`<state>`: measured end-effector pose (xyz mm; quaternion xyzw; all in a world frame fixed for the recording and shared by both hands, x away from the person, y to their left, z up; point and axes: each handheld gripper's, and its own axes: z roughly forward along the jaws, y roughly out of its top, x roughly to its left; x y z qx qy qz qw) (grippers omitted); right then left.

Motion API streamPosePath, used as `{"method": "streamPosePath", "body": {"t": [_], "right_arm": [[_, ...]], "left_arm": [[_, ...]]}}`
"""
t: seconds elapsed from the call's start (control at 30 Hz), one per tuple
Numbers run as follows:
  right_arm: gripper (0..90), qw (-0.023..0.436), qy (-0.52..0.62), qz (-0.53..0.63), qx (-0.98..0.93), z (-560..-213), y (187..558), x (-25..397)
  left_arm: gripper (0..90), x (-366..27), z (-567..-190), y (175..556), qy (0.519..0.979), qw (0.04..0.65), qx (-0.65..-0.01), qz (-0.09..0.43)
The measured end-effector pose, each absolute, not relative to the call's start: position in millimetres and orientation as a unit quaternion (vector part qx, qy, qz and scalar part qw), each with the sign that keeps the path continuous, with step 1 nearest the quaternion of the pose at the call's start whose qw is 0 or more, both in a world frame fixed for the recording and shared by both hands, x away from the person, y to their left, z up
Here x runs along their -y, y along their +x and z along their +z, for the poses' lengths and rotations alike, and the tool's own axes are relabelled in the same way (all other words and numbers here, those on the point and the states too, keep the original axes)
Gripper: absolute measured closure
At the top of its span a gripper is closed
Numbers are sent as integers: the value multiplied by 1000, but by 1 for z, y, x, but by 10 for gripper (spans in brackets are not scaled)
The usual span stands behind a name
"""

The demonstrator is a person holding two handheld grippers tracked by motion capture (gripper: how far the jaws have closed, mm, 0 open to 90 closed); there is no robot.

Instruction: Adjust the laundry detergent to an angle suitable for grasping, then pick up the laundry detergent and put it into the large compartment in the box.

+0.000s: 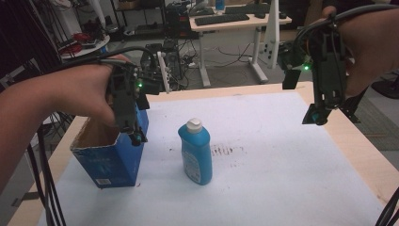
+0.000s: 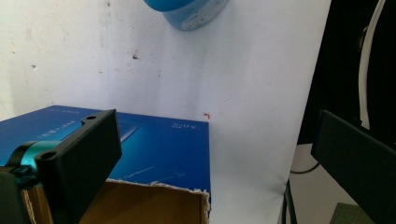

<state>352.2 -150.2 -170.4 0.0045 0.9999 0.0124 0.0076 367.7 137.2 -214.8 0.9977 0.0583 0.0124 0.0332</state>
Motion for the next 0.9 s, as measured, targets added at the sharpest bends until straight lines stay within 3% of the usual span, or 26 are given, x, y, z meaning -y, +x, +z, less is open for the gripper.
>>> {"method": "streamPosePath", "body": {"t": [0.9], "right_arm": [[15, 10, 6, 18, -1000, -168, 355, 153]], "left_arm": [[17, -133, -219, 373, 998, 28, -49, 9]]}}
